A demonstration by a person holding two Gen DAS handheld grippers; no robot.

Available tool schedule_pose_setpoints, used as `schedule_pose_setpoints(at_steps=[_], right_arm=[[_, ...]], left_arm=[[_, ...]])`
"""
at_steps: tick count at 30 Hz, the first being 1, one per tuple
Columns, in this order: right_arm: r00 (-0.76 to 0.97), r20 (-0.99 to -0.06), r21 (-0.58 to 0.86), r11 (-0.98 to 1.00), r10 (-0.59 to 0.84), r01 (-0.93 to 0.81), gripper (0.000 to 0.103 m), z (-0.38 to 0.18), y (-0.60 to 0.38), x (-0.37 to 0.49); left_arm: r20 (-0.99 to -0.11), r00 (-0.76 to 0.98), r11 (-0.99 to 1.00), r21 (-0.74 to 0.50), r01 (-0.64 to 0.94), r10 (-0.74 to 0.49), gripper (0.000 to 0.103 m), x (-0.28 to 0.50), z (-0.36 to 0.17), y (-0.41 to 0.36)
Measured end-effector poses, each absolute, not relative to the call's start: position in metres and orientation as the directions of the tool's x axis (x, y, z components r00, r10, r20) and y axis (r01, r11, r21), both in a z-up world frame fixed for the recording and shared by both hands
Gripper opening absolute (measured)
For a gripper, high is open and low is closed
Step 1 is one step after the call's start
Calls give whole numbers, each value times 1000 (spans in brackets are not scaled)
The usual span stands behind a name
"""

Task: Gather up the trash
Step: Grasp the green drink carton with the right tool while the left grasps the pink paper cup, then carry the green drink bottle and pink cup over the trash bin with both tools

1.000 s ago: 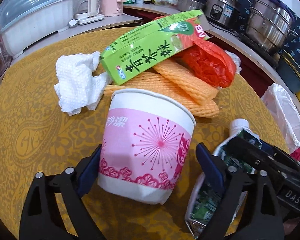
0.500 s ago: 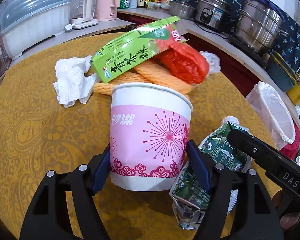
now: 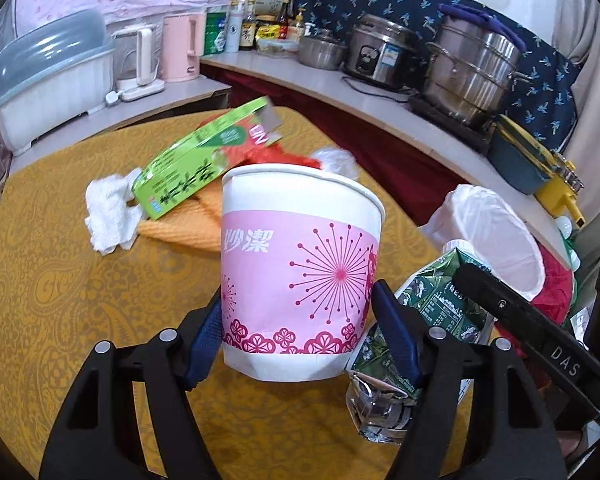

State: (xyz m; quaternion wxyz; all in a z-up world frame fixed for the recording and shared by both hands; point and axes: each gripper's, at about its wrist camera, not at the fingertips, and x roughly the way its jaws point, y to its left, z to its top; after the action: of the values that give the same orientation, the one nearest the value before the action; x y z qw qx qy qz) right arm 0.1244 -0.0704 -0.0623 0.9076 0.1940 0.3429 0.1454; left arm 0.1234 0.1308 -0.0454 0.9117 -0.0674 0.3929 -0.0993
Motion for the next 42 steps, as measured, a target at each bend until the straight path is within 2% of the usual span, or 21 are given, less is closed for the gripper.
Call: schedule_pose_setpoints(at_steps=[13,24,31,42], right_arm=[[828,-482,459,888,287,-40,33,-28,-161,95],[881,-450,439,895,143,79,33,-14,-243,82],[892,-451,408,895,28,178,33,-14,-292,83],[877,-477,407,871,-56,276,33,-33,-338,91]], left_arm=[[-642,702,952,-191,241,-307,67,125,-3,59],[-614,682,912,-188,364,-398,67,144,16,-27],[-630,637,884,-188,429,-444,67,163,12,-76],[-684,564,857,-182,482,-462,67,188,-18,-133]])
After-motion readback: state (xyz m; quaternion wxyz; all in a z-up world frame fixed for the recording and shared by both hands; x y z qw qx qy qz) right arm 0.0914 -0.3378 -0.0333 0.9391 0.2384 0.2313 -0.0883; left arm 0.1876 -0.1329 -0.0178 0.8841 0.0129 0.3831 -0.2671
